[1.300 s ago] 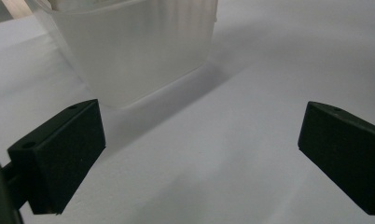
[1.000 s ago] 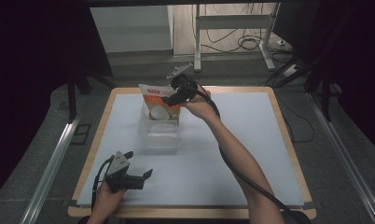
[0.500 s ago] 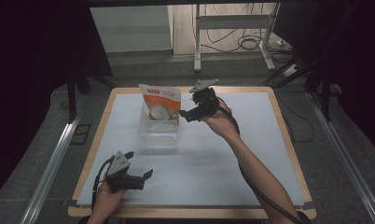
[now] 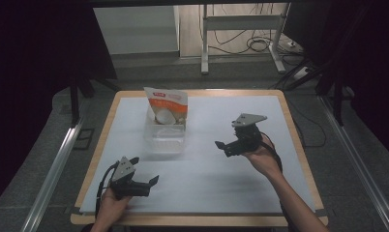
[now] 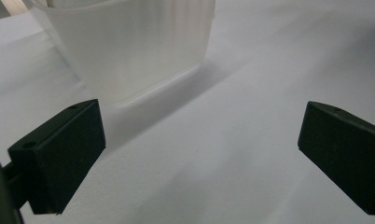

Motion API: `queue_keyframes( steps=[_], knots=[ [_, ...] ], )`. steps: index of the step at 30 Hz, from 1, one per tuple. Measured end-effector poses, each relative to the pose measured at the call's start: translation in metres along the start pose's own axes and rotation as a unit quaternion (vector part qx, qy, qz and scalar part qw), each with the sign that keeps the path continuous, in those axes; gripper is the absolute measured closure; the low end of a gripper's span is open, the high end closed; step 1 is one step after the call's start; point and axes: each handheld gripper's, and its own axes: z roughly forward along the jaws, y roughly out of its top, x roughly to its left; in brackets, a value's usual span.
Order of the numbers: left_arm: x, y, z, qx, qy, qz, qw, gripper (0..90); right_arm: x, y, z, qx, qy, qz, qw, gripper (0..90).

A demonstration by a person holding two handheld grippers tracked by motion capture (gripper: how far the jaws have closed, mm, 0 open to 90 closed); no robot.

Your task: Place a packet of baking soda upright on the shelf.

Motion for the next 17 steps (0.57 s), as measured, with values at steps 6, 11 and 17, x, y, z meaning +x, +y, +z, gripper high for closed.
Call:
queue_keyframes(
  steps=[6, 11, 17],
  knots=[
    [0.0, 0.0, -0.001, -0.003, 0.001, -0.002, 1.0, 0.9, 0.006, -0.035, -0.024, -0.014, -0.011, 0.019, 0.9997, 1.9],
    [0.0, 0.0, -0.001, -0.004, -0.001, 0.001, 1.0, 1.0, 0.014, -0.069, -0.031, 0.011, -0.025, 0.021, 0.9994, 2.0],
    [0.0, 0.001, -0.001, -0.004, 0.0, 0.004, 1.0, 1.1, 0.014, -0.074, -0.032, 0.025, -0.028, 0.035, 0.9987, 2.1]
  ],
)
